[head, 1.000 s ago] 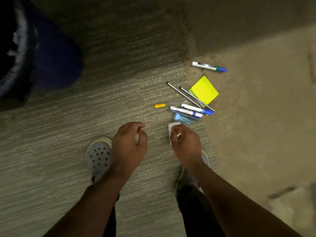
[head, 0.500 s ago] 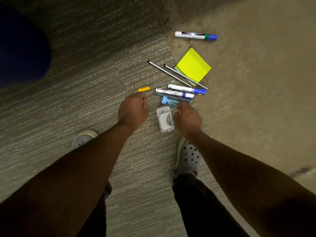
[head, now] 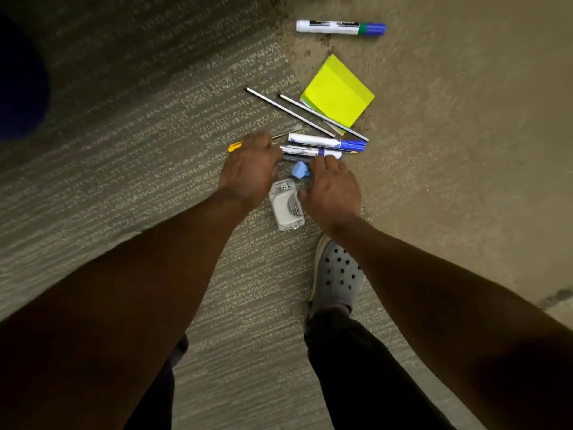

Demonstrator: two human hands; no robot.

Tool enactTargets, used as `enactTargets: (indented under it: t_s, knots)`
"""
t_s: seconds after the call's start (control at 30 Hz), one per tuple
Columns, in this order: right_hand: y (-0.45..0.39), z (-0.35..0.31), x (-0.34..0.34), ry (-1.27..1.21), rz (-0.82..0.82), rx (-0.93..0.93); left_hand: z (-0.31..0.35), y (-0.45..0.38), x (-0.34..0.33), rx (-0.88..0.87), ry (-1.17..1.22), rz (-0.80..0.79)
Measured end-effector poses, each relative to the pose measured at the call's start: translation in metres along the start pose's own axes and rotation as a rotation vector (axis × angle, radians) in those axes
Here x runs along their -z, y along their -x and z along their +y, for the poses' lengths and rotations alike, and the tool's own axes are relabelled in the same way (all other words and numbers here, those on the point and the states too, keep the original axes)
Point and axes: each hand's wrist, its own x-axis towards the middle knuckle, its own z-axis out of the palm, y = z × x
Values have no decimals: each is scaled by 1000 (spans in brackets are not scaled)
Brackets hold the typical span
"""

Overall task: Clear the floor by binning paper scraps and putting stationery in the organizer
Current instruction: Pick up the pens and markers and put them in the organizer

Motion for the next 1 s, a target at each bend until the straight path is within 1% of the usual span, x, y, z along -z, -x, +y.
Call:
enactTargets:
  t_s: [0.07, 0.13, 0.2, 0.3, 0.4, 0.47, 0.53, 0.63, 0.73, 0.83, 0.9, 1.0]
  knots:
    - [11, 8, 2, -200, 52, -115, 1, 1, -1, -14, -52, -22]
    - [20, 13, 3, -372, 61, -228, 3, 0, -3, -2, -89, -16]
    - [26, 16, 4, -484, 12, -313, 10, -3, -5, 5, -128, 3]
    - [30, 20, 3, -643, -72, -442, 23, -7, -8, -36, -186, 7]
    - [33, 23, -1, -813, -87, -545, 30, -9, -12, -73, -222, -4]
    - [32, 24, -3, -873, -93, -595, 30, -10, -14, -91, -220, -18]
    - [29, 22, -2, -928, -121, -645, 27, -11, -16, -81, -137, -34]
    - [26, 21, -1, -1068, -150, -759, 22, -10, -14, 26, 107, -8]
    - [23, 20, -1, -1072, -117, -818, 18, -6, -6, 115, 355, 38]
    - [18, 20, 0, -971, -72, -840, 13, -9, 1, 209, 546, 40]
    - [15, 22, 1, -918, -57, -811, 7, -14, 5, 299, 571, 75]
    - [9, 25, 2, -846, -65, -744, -2, -21, 9, 384, 489, 143]
